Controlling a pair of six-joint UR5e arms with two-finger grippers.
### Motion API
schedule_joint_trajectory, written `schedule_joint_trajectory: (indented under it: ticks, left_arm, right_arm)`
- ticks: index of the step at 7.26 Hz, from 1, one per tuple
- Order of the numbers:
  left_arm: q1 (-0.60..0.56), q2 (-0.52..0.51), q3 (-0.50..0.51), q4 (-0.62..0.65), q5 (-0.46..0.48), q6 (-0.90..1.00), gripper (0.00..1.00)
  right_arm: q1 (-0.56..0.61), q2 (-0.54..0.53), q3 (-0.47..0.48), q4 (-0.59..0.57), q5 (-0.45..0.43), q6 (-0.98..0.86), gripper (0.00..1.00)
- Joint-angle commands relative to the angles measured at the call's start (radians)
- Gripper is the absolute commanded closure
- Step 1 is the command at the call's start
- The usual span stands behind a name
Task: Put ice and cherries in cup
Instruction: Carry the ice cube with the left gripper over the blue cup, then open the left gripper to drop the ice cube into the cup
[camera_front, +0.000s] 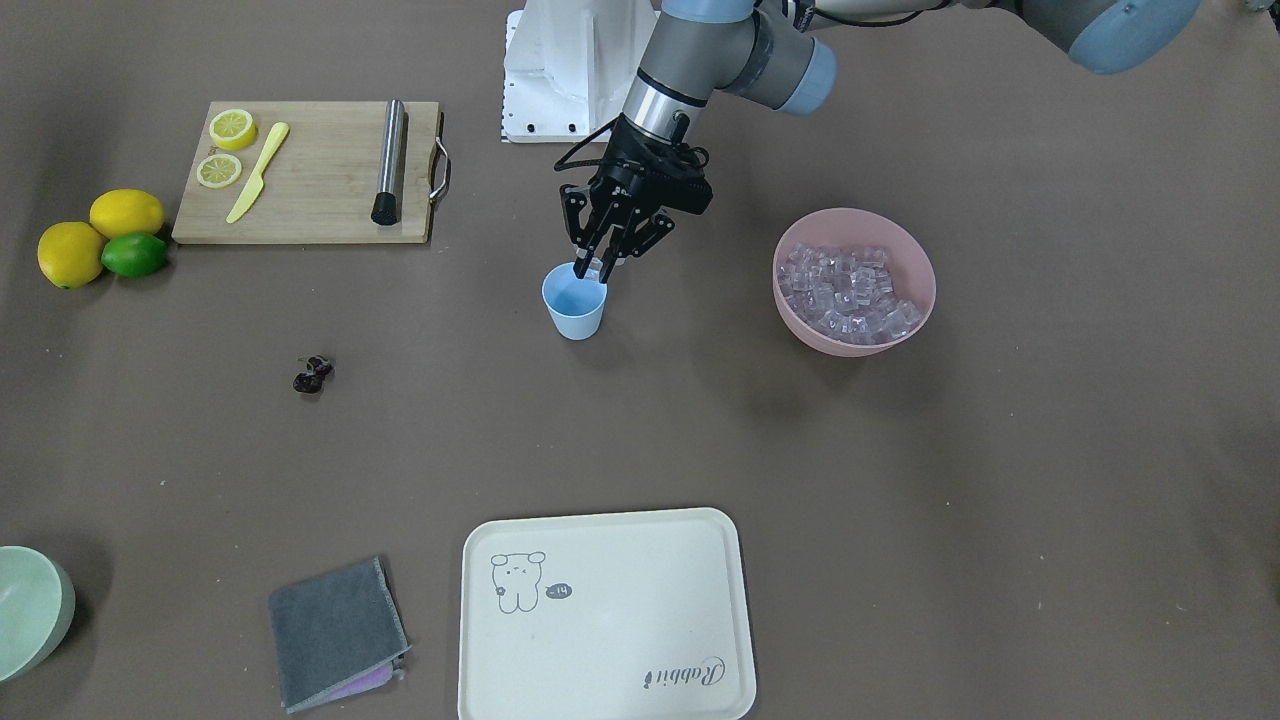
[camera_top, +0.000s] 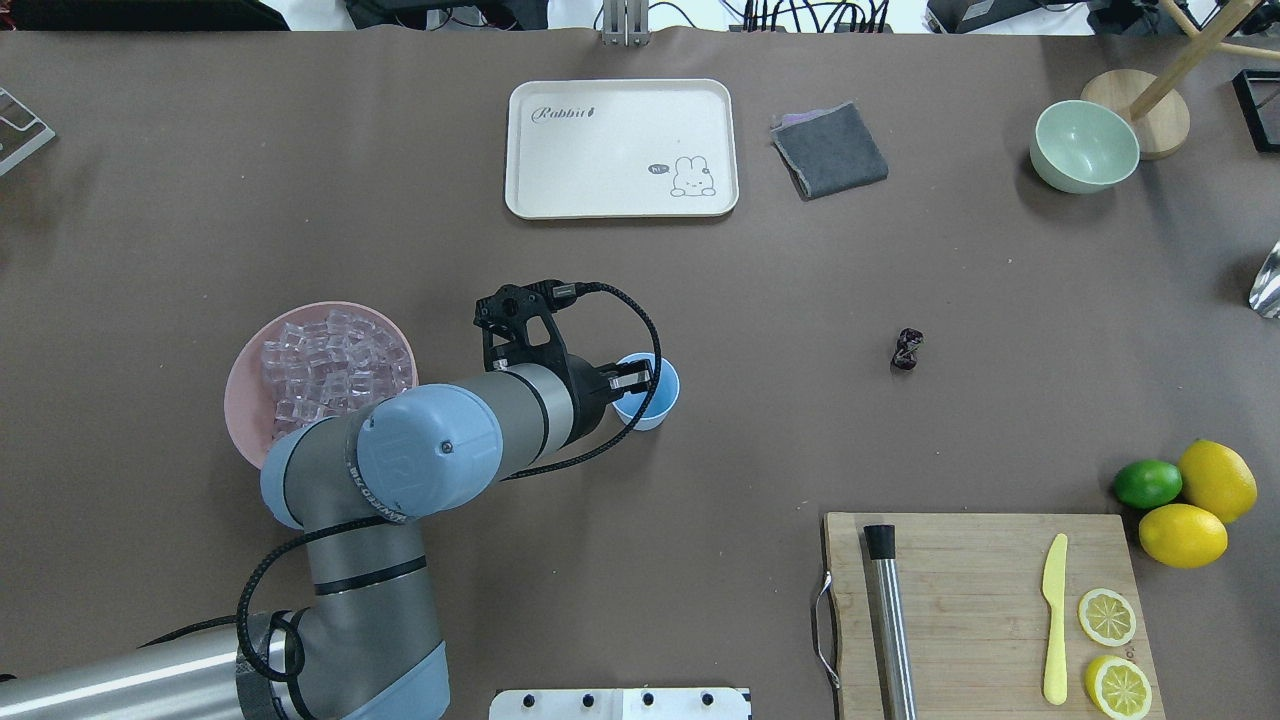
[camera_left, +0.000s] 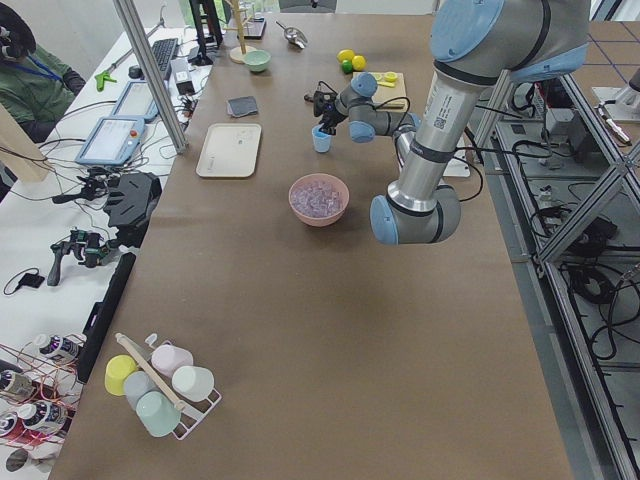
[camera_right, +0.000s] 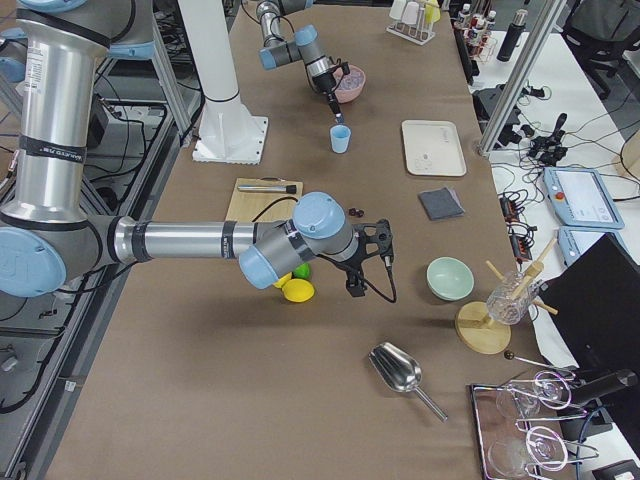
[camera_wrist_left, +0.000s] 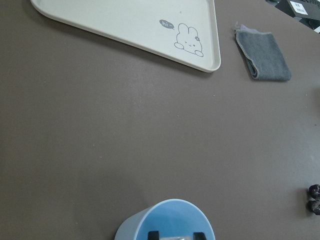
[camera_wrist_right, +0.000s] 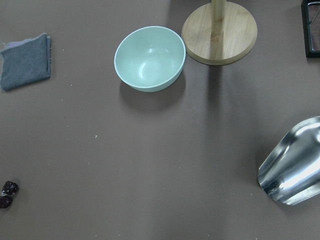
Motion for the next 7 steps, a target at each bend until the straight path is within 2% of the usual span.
schedule_joint_trajectory:
  ticks: [1, 4, 5, 7]
  left_arm:
    - [0.002, -0.002, -0.001, -0.021, 0.0, -0.002, 0.17]
    - [0.0, 0.015, -0.035, -0.011, -0.015, 0.015, 0.16]
    - [-0.011, 0.057, -0.087, 0.011, -0.073, 0.048, 0.16]
    - [-0.037, 0.212, -0.281, 0.136, -0.131, 0.147, 0.17]
  right_arm:
    - [0.0, 0.0, 0.0, 0.0, 0.0, 0.0, 0.0]
    - [0.0, 0.0, 0.0, 0.0, 0.0, 0.002, 0.0]
    - [0.0, 0.0, 0.001, 0.0, 0.002, 0.002, 0.0]
    - [0.0, -0.002, 0.001, 0.002, 0.002, 0.002, 0.0]
